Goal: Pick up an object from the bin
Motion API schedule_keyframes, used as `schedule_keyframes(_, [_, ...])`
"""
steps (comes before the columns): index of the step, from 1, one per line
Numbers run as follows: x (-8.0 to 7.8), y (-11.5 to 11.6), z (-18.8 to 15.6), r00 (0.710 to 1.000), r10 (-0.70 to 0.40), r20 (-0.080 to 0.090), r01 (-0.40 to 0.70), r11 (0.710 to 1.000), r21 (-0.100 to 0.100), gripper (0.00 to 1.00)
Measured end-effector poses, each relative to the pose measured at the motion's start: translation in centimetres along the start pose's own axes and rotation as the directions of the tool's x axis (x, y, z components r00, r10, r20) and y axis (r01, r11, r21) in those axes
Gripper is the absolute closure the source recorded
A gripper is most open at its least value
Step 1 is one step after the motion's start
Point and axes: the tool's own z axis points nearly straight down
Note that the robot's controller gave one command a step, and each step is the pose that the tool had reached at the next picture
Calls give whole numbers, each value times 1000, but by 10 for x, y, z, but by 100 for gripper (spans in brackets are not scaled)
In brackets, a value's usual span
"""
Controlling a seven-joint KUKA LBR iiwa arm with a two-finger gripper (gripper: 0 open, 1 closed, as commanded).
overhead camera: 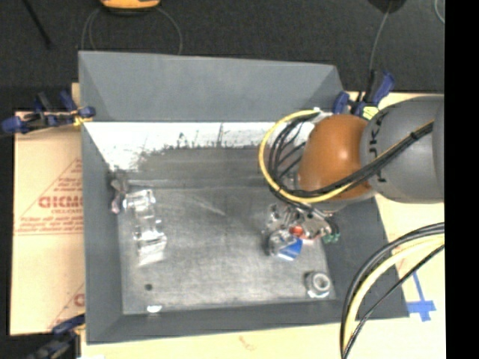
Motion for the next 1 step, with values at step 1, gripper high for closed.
schedule_keyframes(1, [2, 1, 3, 1000, -2, -7, 2, 1000, -2, 0])
